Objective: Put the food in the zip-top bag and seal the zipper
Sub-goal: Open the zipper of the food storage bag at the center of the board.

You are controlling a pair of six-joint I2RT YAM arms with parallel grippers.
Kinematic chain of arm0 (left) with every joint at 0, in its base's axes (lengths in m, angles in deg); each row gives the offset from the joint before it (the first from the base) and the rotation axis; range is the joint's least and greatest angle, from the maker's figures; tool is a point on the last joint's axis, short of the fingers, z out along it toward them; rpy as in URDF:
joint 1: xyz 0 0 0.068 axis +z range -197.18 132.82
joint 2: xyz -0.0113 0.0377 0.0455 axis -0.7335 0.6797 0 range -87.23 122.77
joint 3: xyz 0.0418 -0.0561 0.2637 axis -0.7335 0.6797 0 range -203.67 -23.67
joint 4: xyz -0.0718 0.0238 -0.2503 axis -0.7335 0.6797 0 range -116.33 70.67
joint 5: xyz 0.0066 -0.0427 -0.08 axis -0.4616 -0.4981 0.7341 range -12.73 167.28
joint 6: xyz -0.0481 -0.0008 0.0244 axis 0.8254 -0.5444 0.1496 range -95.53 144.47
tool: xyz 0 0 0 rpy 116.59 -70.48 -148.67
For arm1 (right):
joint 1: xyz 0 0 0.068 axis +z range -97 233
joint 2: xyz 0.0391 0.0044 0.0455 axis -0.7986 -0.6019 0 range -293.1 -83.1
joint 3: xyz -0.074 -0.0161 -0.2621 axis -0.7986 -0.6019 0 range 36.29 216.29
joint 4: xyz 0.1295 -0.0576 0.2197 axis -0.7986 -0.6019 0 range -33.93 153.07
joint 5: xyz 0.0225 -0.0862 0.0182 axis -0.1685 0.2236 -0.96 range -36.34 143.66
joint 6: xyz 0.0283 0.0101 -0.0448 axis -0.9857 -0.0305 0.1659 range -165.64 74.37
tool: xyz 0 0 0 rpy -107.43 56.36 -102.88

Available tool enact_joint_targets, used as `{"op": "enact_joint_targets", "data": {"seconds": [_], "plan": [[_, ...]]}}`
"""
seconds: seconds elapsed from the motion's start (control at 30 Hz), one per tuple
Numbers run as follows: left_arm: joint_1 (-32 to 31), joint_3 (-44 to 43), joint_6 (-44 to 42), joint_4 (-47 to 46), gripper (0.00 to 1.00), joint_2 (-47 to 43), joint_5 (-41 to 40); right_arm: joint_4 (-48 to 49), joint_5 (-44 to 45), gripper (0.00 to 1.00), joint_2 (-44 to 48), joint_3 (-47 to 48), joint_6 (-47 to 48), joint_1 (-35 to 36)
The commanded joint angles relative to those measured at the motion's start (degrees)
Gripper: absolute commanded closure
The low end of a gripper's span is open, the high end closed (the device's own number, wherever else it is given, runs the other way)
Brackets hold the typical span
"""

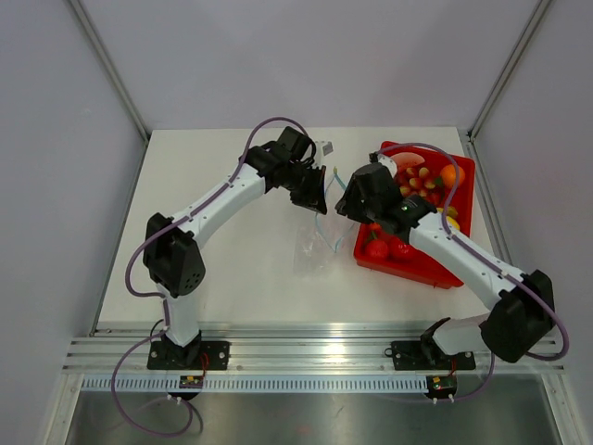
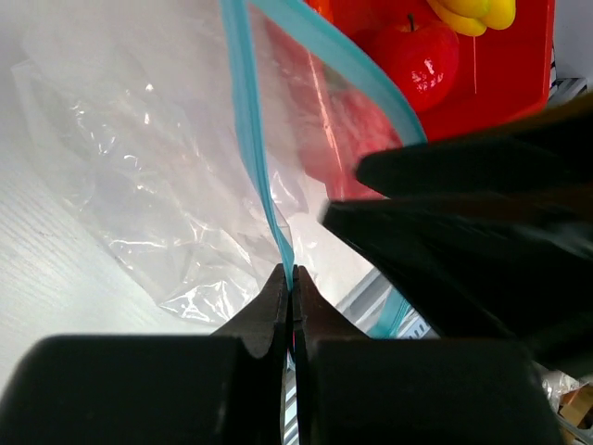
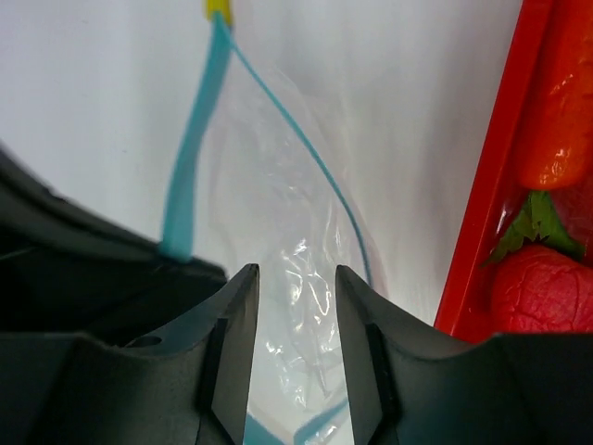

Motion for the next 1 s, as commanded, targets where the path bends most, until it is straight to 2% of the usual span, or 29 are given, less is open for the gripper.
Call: {"op": "enact_joint_targets", "data": {"seconds": [0.0,0.07,0.23,0.4,0.47,0.53,0.57,0.6,0.7,0.73,0.77,0.83,0.87,0.97], "plan": [[-0.1,-1.7,0.5,-2.2,1.0,0.9,-0.3,1.1,-1.2,0.54,5.4,1.8,2.5,-0.5],[-0.1,-1.7,0.6,-2.2,1.0,0.8,-0.2,-0.4,0.1,0.54,7.1,2.4,3.4,-0.4],[-0.1,-1.1,0.6,-2.3,1.0,0.2,-0.1,-4.9,5.0,0.34,7.1,2.8,5.2,-0.4],[-0.1,-0.8,0.3,-2.3,1.0,-0.4,0.6,-6.7,1.7,0.3,0.6,4.4,5.9,-0.4],[-0.1,-0.6,0.3,-2.2,1.0,-0.6,0.7,-5.9,0.2,0.34,-1.4,3.9,5.9,-0.4],[-0.1,-0.6,0.0,-1.9,1.0,-0.7,0.7,-4.6,-0.1,0.49,-2.3,2.9,5.4,-0.3],[-0.1,-0.6,-0.5,-1.7,1.0,-0.8,0.6,-4.2,0.1,0.94,-2.2,2.5,5.2,-0.4],[-0.1,-0.7,-0.9,-1.4,1.0,-0.8,0.4,-3.5,0.6,1.0,-2.1,1.6,4.5,-0.3],[-0.1,-0.5,-2.2,0.2,1.0,-1.5,-1.5,-0.2,1.5,1.0,-0.1,-0.8,2.1,-0.4],[-0.1,-0.5,-2.5,1.1,0.92,-1.9,-2.2,0.6,1.5,1.0,1.2,-1.3,0.7,-0.5],[-0.2,-0.3,-2.3,1.4,0.73,-2.2,-3.0,1.2,1.3,1.0,1.8,-1.8,-0.2,-0.4],[-0.6,1.4,-1.9,0.1,0.62,-3.1,-5.7,3.2,1.7,1.0,2.7,-2.8,-1.9,-0.3],[-0.7,2.2,-1.2,-0.5,0.59,-4.4,-6.4,3.3,2.1,1.0,2.9,-2.8,-2.3,-0.3],[-1.8,5.3,0.5,-2.8,0.58,-7.1,-9.9,3.4,3.2,1.0,3.5,-2.8,-3.7,-0.2]]}}
